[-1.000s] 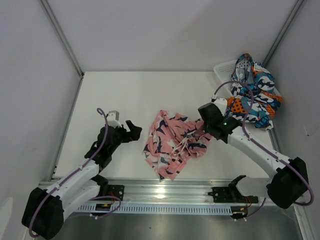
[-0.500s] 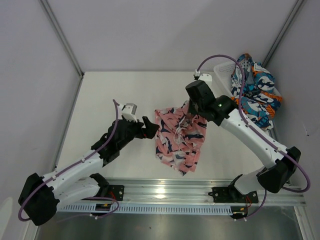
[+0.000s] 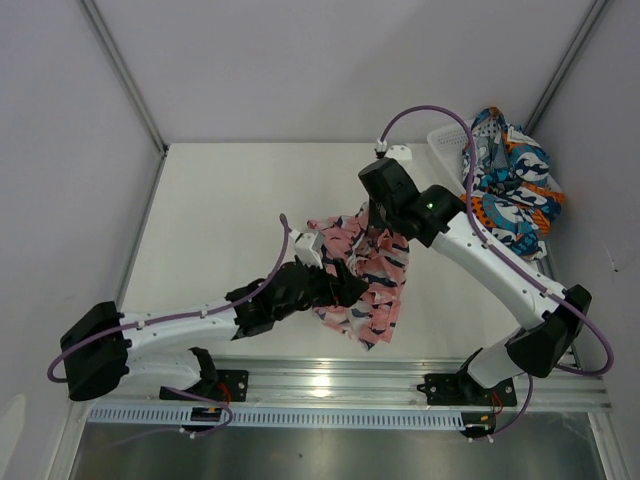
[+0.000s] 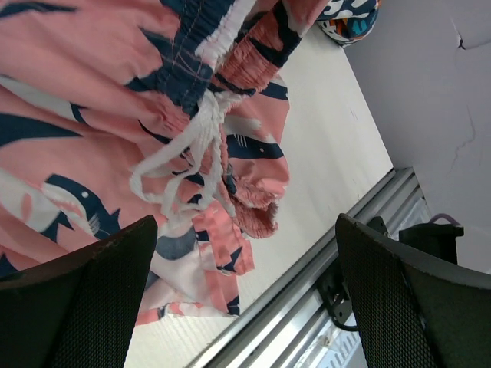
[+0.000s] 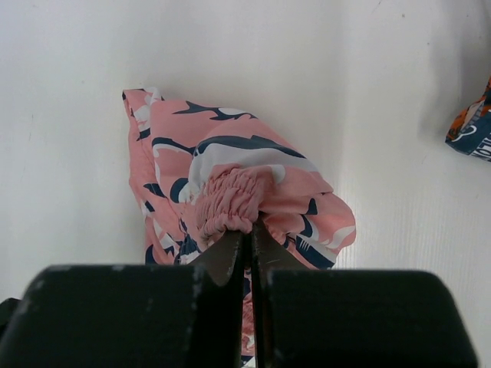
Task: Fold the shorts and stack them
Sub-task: Flatten the shorts out
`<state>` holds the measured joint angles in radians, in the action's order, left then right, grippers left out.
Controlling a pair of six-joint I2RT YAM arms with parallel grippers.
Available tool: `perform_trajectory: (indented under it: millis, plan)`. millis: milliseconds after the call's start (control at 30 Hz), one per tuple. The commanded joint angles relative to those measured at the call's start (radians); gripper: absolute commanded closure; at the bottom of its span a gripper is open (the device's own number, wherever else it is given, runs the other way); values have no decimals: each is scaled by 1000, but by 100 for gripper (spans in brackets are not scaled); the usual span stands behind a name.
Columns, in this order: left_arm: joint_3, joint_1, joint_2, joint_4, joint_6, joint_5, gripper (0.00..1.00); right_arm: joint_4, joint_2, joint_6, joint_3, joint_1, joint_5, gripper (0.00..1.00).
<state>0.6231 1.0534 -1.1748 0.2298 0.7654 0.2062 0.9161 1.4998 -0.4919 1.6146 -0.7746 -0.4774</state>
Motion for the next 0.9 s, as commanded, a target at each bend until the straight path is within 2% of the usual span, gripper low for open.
perform_trajectory:
  millis: [0, 200, 367, 600, 800, 867]
  plan:
    - [26, 37, -17, 36, 159, 111, 1, -6, 4, 9, 47, -8, -27, 100]
    - [24, 62, -71, 74, 167, 127, 1, -16, 4, 6, 39, -12, -29, 100]
    - [75, 76, -181, 91, 190, 96, 1, -25, 8, 3, 36, -17, -29, 100]
    - [75, 85, -264, 118, 298, 137, 1, -39, 7, 1, 19, -25, -36, 100]
    - [118, 86, -316, 114, 270, 165, 13, -45, -6, -4, 2, -26, -38, 100]
    - [130, 85, -322, 127, 241, 176, 28, -49, -13, -5, -5, -26, -40, 100]
